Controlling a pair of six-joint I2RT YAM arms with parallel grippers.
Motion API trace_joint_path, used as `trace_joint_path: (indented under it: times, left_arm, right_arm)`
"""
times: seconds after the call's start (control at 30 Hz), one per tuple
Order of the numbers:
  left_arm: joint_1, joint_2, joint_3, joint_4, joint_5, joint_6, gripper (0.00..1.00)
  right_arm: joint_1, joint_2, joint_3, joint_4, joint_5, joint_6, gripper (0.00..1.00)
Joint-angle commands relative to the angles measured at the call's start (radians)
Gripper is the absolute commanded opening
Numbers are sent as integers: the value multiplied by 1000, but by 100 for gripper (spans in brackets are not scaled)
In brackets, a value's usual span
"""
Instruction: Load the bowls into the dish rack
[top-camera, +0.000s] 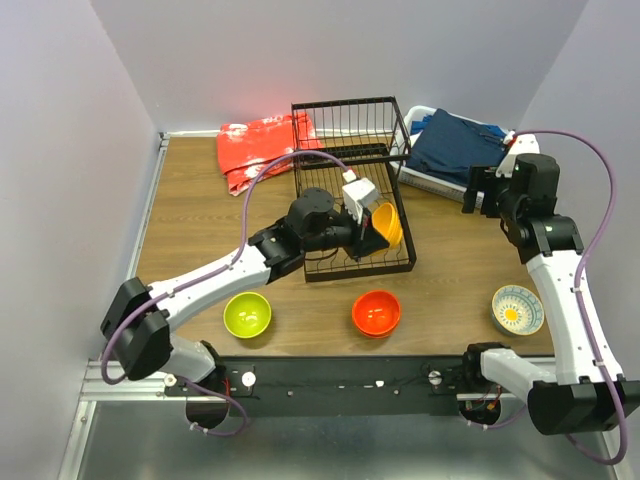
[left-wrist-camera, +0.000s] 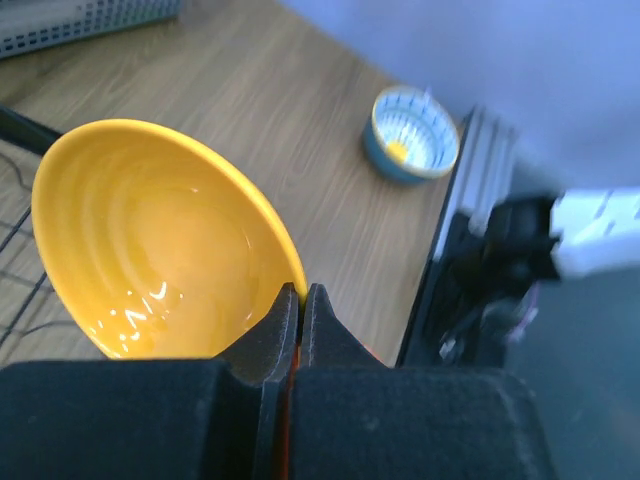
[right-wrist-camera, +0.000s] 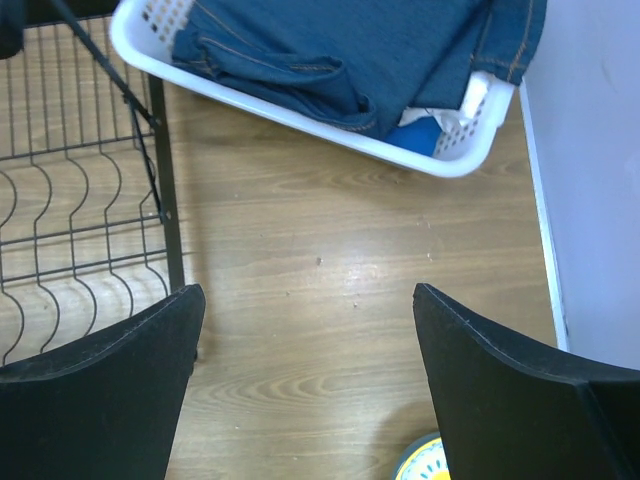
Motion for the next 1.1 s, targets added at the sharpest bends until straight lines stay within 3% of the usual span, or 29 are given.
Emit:
trace_joint_path:
  times: [0.0, 0.3, 0.5, 0.6, 1.07]
  left_arm:
    - [33, 51, -70, 401, 66, -356, 0]
    - [56, 134, -118, 547, -12, -522, 0]
    - [57, 227, -53, 483, -117, -627, 0]
    - [59, 269, -15, 371, -175, -731, 0]
    - [70, 397, -1, 558, -141, -867, 0]
  right_arm:
    - [-32, 12, 9, -36, -6, 31, 93]
    - [-55, 38, 21, -47, -15, 8, 93]
    - [-55, 64, 10, -25, -27, 9, 92]
    - [-55, 72, 6, -22, -32, 6, 92]
    - [-91, 95, -22, -30, -53, 3, 92]
